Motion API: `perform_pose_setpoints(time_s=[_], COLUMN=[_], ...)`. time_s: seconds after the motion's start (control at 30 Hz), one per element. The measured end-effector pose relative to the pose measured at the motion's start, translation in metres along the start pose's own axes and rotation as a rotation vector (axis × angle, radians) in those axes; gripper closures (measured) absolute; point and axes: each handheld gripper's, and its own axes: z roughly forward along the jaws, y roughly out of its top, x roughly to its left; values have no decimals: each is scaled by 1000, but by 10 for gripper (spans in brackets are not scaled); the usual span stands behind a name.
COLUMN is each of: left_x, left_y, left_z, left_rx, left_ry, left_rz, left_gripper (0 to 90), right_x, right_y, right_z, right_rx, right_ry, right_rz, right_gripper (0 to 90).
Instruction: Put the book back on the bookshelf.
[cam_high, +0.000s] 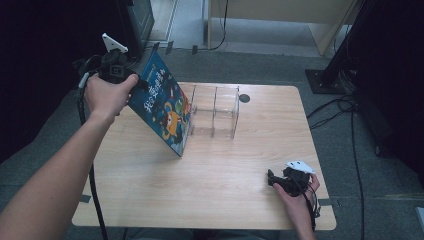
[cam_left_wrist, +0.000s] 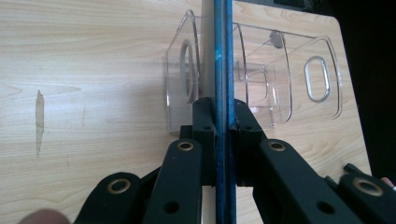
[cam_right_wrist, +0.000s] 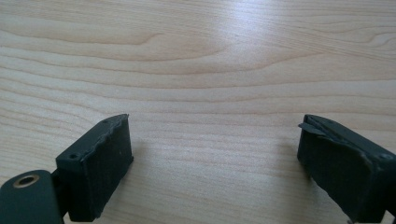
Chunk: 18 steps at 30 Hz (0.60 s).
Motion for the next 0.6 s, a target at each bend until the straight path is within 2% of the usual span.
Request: perform_pose_setpoints(time_s=[0.2, 0.4, 0.53, 0.6], left_x=[4, 7, 12, 14], left_y=[-1, -4, -6, -7], left_z=[4, 4, 3, 3], left_rx=[-9, -15, -23, -35], left_ry=[-14, -27, -87, -111], left_rz=[-27, -25, -41, -46], left_gripper=[844, 839, 803, 751], right_x=[0, 0, 0, 0], right_y=[0, 0, 0, 0], right_z=[0, 0, 0, 0], right_rx=[0, 0, 0, 0], right_ry=[0, 0, 0, 0], right_rz=[0, 0, 0, 1], right_gripper=[92, 92, 92, 92])
